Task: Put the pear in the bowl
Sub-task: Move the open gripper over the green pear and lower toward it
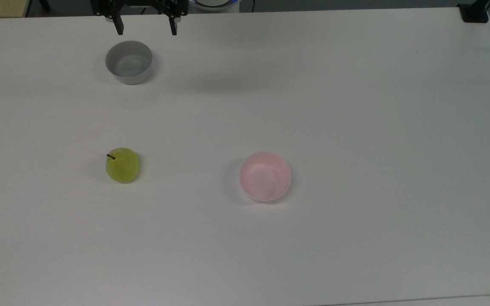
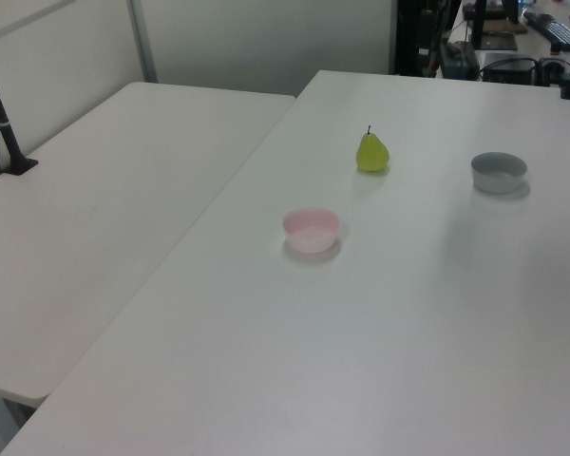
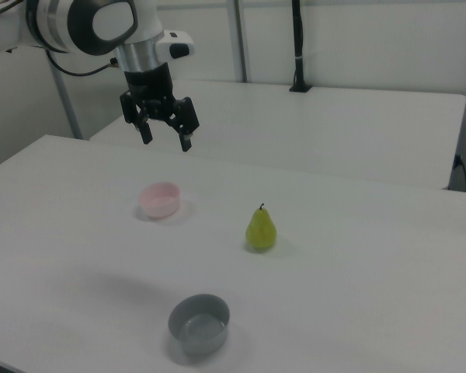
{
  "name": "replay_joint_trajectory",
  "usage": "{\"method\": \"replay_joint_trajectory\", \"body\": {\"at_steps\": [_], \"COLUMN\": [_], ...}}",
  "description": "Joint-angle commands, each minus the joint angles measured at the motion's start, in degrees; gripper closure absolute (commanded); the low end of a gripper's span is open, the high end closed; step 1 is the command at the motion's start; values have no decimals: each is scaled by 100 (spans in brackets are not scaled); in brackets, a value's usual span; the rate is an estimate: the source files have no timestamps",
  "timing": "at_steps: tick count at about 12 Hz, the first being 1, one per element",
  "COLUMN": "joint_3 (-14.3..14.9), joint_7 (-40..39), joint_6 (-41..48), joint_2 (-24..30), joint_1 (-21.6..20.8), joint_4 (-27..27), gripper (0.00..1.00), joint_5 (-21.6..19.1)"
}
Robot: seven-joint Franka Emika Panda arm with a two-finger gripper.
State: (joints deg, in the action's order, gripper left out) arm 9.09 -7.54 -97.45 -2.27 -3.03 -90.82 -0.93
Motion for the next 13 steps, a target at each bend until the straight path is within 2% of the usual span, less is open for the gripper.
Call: {"method": "replay_joint_trajectory", "body": {"at_steps": [1,9,10,13], "joint_3": [-30,-22,-21,-21], "joint_7": [-19,-107,-281,-1702], "joint_6": [-134,-134,-126,-134], "joint_2": [95,104,104,34], "joint_1": [-14,30,48,267], "joint_4": [-156,-138,-138,-103], "gripper": [0,0,0,0], "joint_5": [32,32,32,41]}}
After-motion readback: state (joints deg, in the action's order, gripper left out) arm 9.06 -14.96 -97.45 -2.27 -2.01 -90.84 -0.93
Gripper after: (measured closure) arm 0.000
